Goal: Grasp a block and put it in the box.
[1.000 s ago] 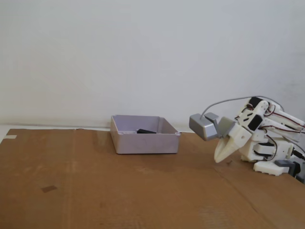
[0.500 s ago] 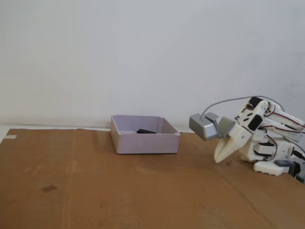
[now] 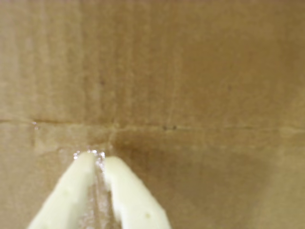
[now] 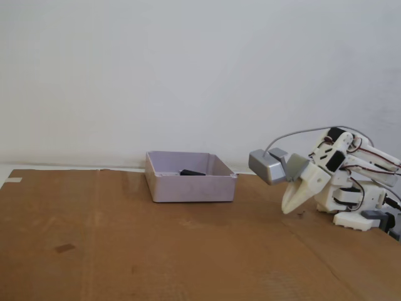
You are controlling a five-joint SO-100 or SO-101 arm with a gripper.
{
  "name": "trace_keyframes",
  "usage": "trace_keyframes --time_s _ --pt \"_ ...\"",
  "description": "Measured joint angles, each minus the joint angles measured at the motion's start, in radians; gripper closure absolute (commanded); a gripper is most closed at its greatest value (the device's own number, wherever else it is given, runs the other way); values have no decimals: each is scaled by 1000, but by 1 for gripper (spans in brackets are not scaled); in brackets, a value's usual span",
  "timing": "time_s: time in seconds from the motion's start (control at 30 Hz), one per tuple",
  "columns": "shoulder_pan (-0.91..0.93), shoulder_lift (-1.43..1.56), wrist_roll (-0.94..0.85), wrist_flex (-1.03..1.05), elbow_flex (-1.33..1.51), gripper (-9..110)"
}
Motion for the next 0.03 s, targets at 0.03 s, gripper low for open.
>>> trace_keyframes --time_s 0.03 --pt "0 0 0 0 0 101"
